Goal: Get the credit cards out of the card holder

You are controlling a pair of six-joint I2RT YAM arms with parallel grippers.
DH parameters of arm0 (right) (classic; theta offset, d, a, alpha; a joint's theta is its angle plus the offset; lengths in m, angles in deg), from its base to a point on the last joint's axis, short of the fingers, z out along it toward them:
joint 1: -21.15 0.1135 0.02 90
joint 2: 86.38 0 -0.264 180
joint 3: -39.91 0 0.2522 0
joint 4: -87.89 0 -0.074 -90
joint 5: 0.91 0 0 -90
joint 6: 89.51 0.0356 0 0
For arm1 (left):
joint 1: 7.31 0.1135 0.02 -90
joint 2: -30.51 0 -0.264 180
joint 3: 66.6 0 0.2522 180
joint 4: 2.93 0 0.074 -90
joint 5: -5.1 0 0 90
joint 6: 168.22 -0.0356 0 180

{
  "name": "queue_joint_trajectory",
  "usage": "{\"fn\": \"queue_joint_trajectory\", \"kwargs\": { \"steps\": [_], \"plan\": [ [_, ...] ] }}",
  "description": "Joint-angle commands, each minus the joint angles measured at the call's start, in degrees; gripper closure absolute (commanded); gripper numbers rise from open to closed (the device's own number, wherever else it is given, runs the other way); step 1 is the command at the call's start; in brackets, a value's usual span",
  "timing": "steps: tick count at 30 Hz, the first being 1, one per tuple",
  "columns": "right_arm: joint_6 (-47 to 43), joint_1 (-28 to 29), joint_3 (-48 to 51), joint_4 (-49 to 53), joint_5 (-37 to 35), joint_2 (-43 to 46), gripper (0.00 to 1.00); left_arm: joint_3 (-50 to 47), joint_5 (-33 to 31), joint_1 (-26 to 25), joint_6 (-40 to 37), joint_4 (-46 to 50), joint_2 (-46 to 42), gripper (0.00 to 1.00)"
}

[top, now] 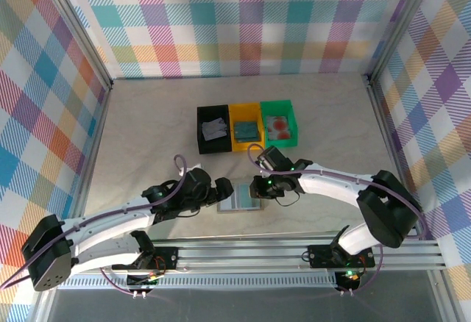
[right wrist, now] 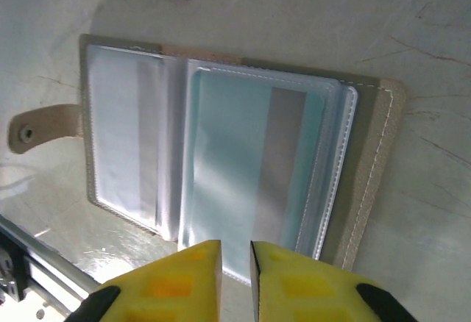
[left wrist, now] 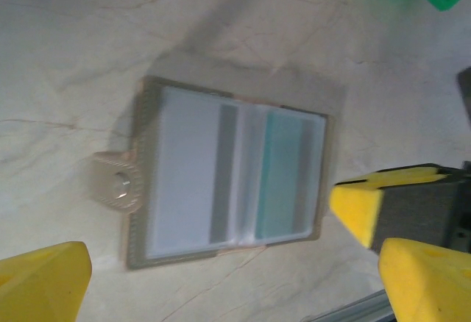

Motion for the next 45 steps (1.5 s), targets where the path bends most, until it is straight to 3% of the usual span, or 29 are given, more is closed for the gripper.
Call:
{"fn": "queue_joint_trajectory", "kwargs": {
  "steps": [1,7,12,20,28,42,45],
  "plan": [
    [-1.1,0.2,-1.9,-2.0,0.5,-1.1,0.86,1.2,0.4,-0.8,1.7,-7.0,3.4,0.00],
    [-1.4,-0.2,-1.6,-3.2,-0.9,-2.9,0.97,2.7,0.6,-1.3,1.6,-11.7,9.7,0.00],
    [0.1,-0.8,-0.8,-4.9,-0.6,-2.8,1.00,2.3,0.6,-1.3,2.2,-14.9,12.8,0.00],
    [0.5,-0.9,-0.5,-4.0,-2.5,-2.3,1.00,-6.1,-6.4,-1.3,10.1,-16.0,5.6,0.00],
    [1.5,-1.0,-0.6,-3.6,-3.7,-2.1,1.00,-4.8,-9.3,-3.4,13.9,-10.3,2.8,0.14],
    [2.3,-1.1,-1.5,-3.6,-2.5,-4.8,1.00,-4.8,-8.4,-5.2,16.5,-19.7,8.3,0.22],
    [2.3,-1.3,-1.7,-3.3,-2.2,-5.6,1.00,-5.1,-9.1,-5.4,17.0,-19.8,9.3,0.29]
  ]
}}
